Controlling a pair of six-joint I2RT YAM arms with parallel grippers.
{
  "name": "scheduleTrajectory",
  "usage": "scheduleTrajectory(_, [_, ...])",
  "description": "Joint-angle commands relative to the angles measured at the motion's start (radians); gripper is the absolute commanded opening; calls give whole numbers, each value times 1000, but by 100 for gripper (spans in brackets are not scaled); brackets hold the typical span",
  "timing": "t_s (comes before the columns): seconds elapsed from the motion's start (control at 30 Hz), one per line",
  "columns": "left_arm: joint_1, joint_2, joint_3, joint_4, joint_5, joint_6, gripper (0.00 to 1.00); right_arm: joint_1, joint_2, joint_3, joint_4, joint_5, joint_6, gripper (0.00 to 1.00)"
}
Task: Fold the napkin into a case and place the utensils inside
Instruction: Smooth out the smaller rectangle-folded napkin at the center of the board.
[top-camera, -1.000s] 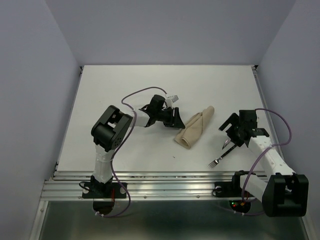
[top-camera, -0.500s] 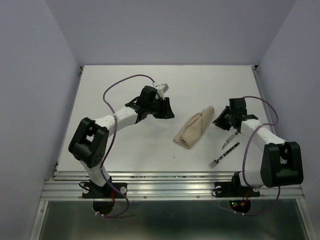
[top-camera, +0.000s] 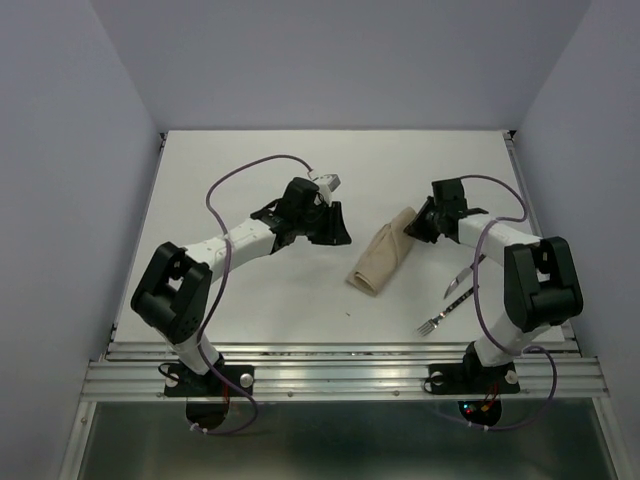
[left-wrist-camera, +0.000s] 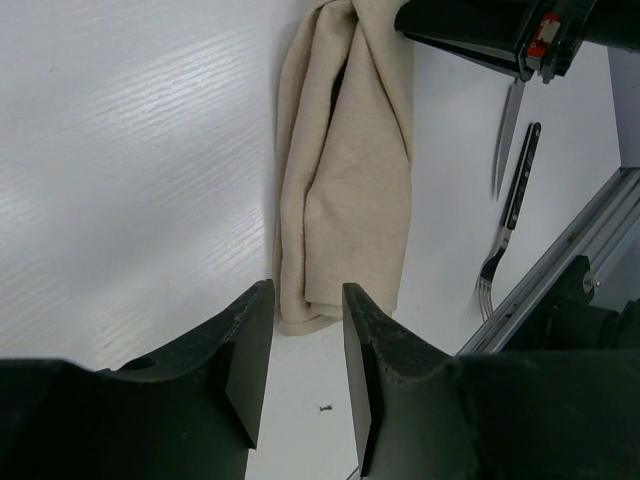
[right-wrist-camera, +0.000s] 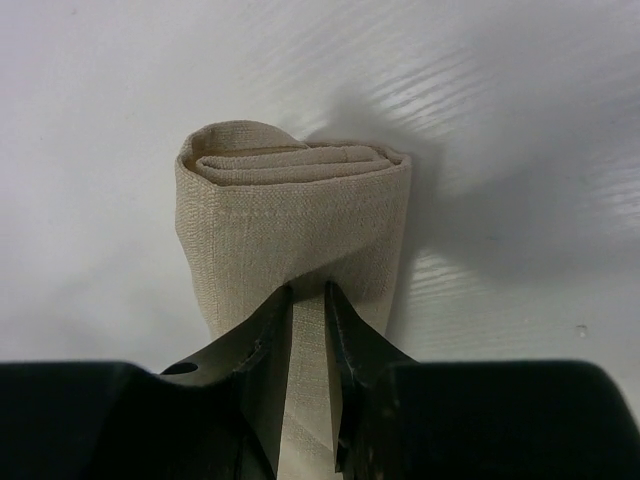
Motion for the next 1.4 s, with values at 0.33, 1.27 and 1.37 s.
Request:
scheduleTrajectory(0.33, [-143, 53, 20, 22, -43, -46, 41, 49, 135, 136, 18, 33, 34, 25])
scheduleTrajectory(1.27, [-134, 160, 41, 53, -87, 19, 19, 59, 155, 297, -148, 70, -91, 27])
scheduleTrajectory(1.37, [-133, 150, 52, 36, -83, 35, 19, 68, 170, 322, -146, 70, -101, 27])
